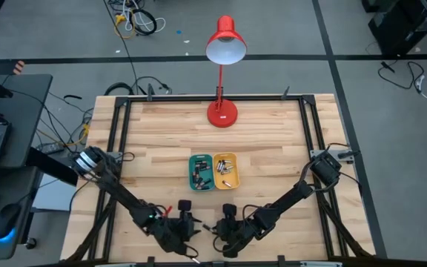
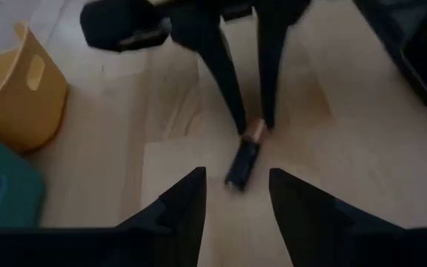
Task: Sort batteries
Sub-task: Put the black battery into the blue bin, then put the white battery into the yellow bin
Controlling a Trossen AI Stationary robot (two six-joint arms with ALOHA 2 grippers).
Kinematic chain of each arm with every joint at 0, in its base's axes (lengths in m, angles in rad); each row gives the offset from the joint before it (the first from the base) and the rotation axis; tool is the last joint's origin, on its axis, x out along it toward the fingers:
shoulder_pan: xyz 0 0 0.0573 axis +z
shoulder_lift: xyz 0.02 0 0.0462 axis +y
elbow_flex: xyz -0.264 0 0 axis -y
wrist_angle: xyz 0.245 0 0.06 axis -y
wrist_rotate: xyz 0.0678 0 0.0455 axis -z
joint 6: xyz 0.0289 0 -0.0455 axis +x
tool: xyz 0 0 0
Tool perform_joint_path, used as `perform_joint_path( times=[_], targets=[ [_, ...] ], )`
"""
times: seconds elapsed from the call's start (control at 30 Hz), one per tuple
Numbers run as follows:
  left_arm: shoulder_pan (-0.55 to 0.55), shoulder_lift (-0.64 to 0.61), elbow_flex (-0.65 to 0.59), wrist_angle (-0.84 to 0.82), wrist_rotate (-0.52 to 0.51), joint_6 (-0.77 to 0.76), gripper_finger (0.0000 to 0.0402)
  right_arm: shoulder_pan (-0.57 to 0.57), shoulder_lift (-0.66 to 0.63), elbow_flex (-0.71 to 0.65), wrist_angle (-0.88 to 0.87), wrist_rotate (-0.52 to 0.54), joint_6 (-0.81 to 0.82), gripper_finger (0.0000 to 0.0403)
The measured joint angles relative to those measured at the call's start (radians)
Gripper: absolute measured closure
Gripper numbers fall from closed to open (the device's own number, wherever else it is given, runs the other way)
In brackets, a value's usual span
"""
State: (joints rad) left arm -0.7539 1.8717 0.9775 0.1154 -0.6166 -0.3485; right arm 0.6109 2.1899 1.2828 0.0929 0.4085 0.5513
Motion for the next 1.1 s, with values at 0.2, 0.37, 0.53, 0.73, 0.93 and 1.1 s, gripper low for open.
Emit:
perform_joint_path(
  times=[0.2, 0.37, 0.53, 0.73, 0.93, 1.1],
  targets=[
    [-0.051, -0.088, -0.001, -0.084, 0.016, -0.030, 0.0239, 0.000, 0.000, -0.001, -0.002, 0.026, 0.009, 0.0389],
    [-0.116, -0.091, -0.001, -0.076, 0.199, 0.083, 0.0239, 0.000, 0.001, -0.001, 0.000, 0.041, 0.008, 0.0397],
    [-0.160, -0.045, -0.001, -0.042, 0.259, 0.163, 0.0238, -0.005, 0.002, -0.001, 0.005, 0.045, 0.007, 0.0400],
    [-0.178, 0.054, 0.000, 0.235, 0.260, 0.319, 0.0222, -0.008, 0.004, -0.002, 0.004, 0.108, 0.026, 0.0401],
    [-0.155, 0.105, 0.000, 0.312, 0.289, 0.344, 0.0195, -0.014, 0.004, -0.002, 0.005, 0.107, 0.043, 0.0401],
    [-0.131, 0.106, 0.000, 0.315, 0.288, 0.314, 0.0192, -0.014, 0.004, -0.002, 0.007, 0.102, 0.051, 0.0402]
  ],
)
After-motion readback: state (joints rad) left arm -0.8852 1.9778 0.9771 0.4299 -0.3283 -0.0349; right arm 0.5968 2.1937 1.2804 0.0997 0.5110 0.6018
